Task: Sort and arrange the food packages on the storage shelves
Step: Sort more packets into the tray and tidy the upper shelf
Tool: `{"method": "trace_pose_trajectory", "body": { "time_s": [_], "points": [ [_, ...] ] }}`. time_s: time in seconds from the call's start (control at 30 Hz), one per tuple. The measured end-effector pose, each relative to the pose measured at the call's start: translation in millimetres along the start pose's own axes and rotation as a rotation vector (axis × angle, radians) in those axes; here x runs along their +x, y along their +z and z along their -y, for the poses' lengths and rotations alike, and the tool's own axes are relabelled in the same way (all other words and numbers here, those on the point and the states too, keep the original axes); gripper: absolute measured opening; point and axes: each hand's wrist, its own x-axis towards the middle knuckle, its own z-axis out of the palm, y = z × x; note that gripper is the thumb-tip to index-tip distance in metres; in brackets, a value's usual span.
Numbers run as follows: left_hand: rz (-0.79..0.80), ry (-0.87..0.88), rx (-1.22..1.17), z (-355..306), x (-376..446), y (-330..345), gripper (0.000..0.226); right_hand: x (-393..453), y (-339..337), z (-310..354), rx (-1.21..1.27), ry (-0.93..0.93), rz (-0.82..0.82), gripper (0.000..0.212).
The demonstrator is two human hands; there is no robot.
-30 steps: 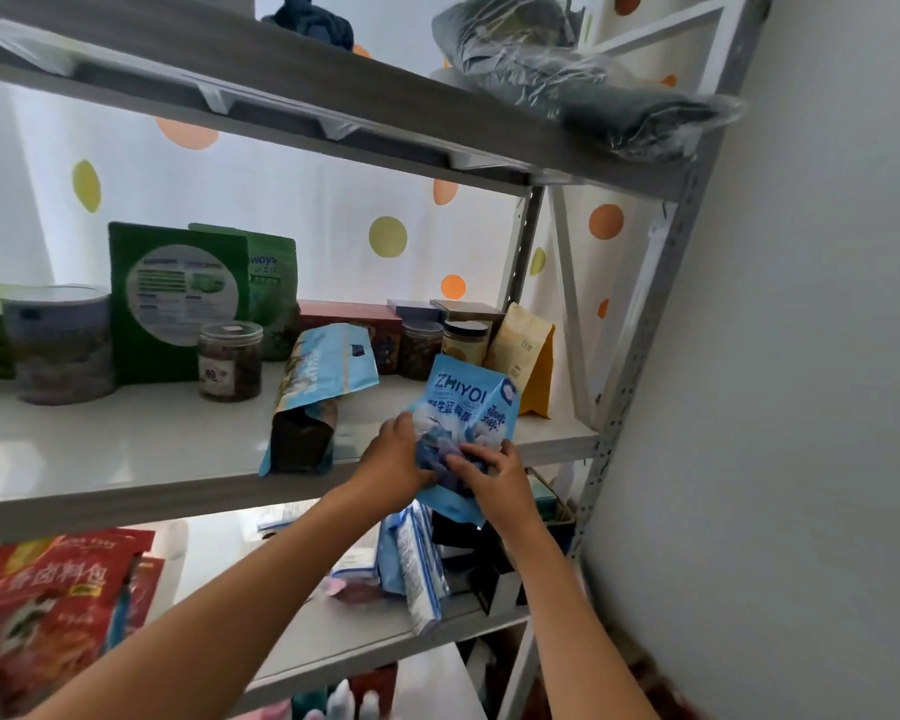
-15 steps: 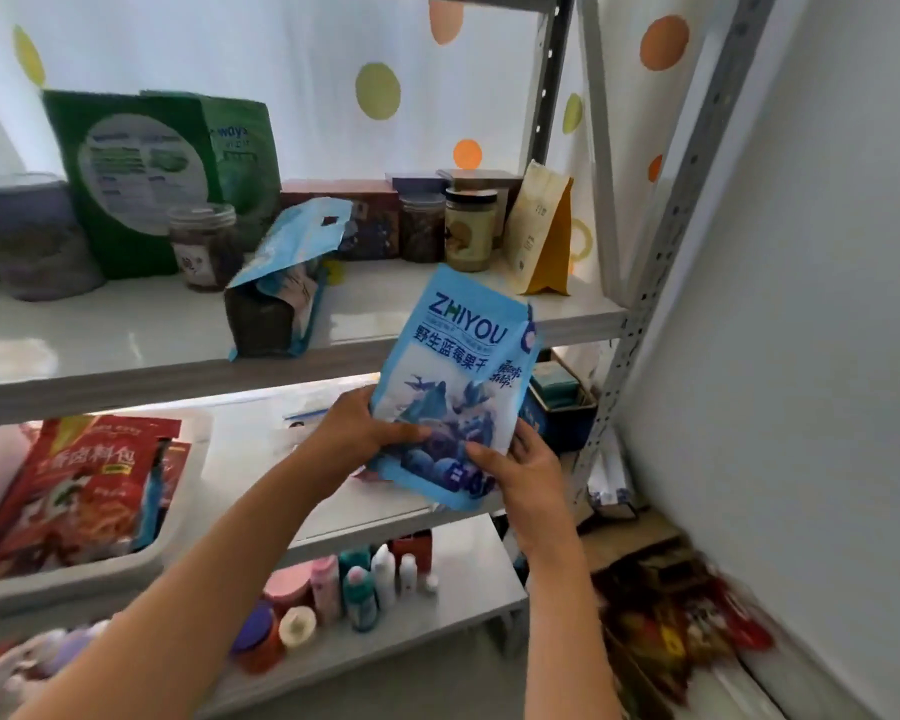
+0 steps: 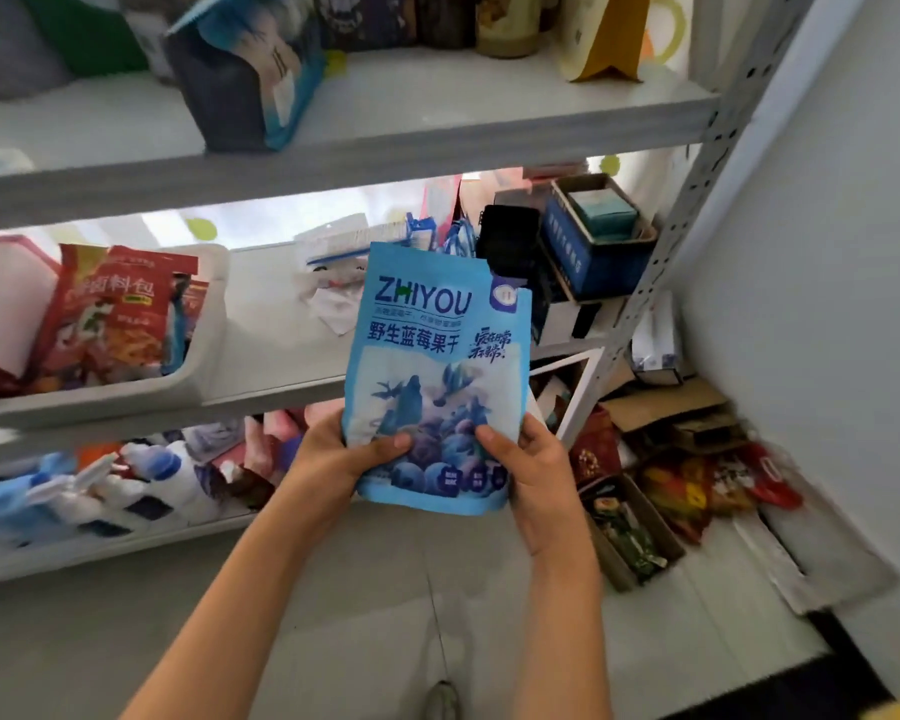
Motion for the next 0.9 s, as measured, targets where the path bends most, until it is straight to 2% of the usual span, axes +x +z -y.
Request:
{"method": "trace_pose_trajectory", "body": {
  "time_s": [0.23,0.4,0.53,0.6,0.7,0.8,0.9],
  "points": [
    [0.027,-0.013,-0.163,22,-32,-48,0.033,-34,33,-25,-0.043,0.060,0.093,0.078],
    [-0.008,0.035,-0.261,44,-68,-102,0.039,-70,83,-48,-0.069,0.060,0.108,0.056],
    [-0.042,0.040,-0.284,58,-111,-163,0.048,-105,141,-77,-0.117,0.049,0.120,0.068],
    [-0.124,0.049,-0.240,61,-136,-195,0.052,-123,172,-92,-0.141,0.040,0.121,0.058],
    [-0.330,0.133,-0.070,62,-168,-247,0.065,-150,224,-114,-0.166,0.032,0.155,0.040],
    [-0.529,0.272,0.103,67,-194,-284,0.069,-170,269,-132,-0.195,0.004,0.180,0.042],
    [-0.625,0.363,0.165,68,-218,-313,0.061,-187,306,-142,-0.200,0.007,0.195,0.044]
  ]
}}
